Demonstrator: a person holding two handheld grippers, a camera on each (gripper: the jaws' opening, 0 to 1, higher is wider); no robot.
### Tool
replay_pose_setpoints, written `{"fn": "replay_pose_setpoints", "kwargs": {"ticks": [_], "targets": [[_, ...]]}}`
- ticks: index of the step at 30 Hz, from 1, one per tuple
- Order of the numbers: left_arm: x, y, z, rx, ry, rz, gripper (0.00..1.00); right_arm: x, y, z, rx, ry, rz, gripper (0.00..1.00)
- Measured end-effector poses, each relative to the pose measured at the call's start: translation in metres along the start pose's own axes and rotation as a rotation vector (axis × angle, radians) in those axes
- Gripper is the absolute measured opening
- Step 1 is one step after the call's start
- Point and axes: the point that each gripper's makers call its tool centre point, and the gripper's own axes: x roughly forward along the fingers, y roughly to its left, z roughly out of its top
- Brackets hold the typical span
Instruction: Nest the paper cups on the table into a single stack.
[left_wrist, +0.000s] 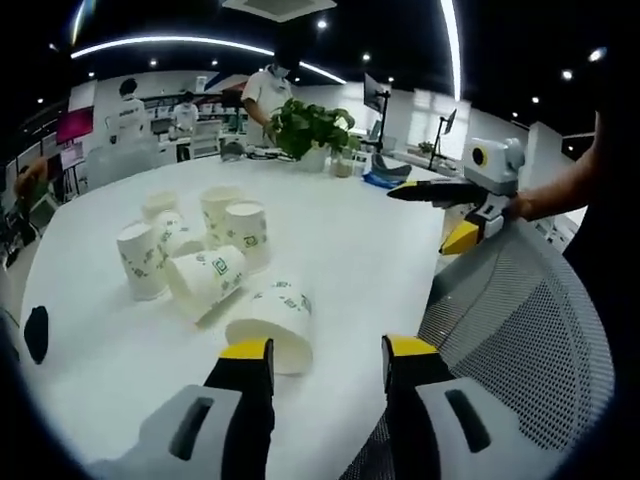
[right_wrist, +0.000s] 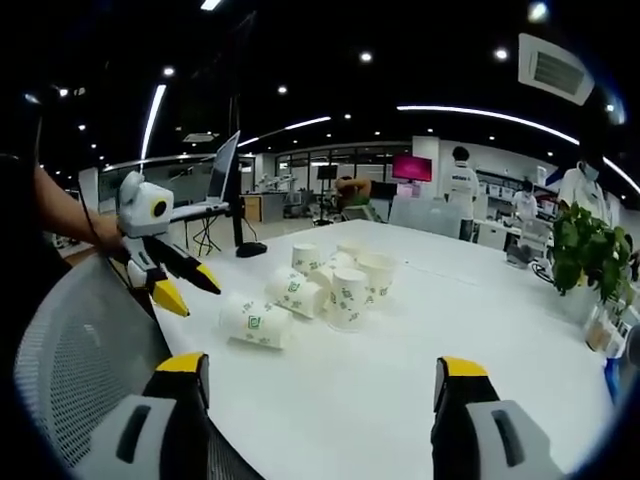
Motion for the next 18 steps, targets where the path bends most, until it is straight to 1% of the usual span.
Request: {"fn": "replay_pose_setpoints", "kwargs": {"ticks": [5,7,13,18], "targets": [[0.005,0.011,-0.003,-0.05,-0.012,0.003,0.4,0.0,0.0,0.001,-0.007,-0.003,-0.004,0.93],[0.006,0.01,-0.002,-0.07,-0.019,0.001,0.39,0.0,0.0,0.001,-0.008,-0.004,-0.003,0.92],[0.011,0.016,-0.009,-0.107,-0.017,0.007,0.35,0.0,0.001,0.001,-0.01,-0.004,0.007,0.9],[0.015,0.016,-0.012,-0.134,-0.022,0.004,0.3,0.0,0.001,0.001,-0.009,-0.005,0.005,0.9]]}}
